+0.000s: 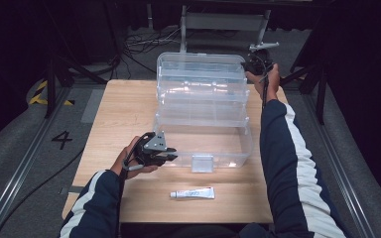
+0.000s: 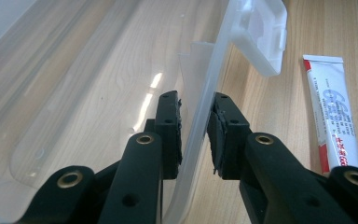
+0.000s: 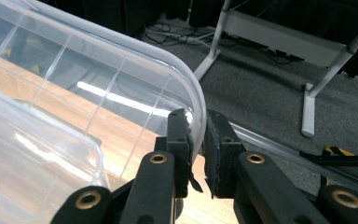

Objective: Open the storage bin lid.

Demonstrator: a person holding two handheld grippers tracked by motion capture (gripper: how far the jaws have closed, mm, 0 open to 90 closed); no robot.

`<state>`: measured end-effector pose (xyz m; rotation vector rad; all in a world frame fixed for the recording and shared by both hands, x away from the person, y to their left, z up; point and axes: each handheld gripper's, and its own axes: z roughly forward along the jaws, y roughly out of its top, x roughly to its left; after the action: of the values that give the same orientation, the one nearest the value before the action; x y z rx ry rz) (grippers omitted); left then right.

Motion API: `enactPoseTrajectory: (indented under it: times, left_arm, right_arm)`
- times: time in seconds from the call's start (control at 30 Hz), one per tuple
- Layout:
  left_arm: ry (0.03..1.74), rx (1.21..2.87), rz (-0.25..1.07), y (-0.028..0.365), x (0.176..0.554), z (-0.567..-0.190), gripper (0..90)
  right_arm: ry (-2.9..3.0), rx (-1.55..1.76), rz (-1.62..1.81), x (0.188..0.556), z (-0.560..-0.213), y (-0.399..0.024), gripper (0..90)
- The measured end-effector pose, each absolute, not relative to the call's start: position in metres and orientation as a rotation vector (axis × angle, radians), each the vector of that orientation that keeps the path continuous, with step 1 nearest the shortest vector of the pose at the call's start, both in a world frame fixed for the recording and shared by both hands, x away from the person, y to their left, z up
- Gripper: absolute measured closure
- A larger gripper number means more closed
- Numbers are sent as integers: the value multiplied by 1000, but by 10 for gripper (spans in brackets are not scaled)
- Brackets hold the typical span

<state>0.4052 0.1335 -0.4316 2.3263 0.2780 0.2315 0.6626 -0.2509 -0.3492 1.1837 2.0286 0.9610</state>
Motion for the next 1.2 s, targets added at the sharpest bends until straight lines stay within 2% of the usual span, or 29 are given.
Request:
enactPoseTrajectory:
  times: [0.3, 0.7, 1.2]
  left_arm:
    - [278, 2328, 235, 133, 405, -432, 752]
    - [287, 2319, 215, 134, 405, -433, 747]
    - [281, 2326, 211, 132, 405, -434, 746]
  right_arm:
    - [2110, 1178, 872, 682, -365, -247, 800]
    - [2149, 1240, 860, 690, -387, -253, 800]
    - [2144, 1248, 870, 690, -388, -253, 790]
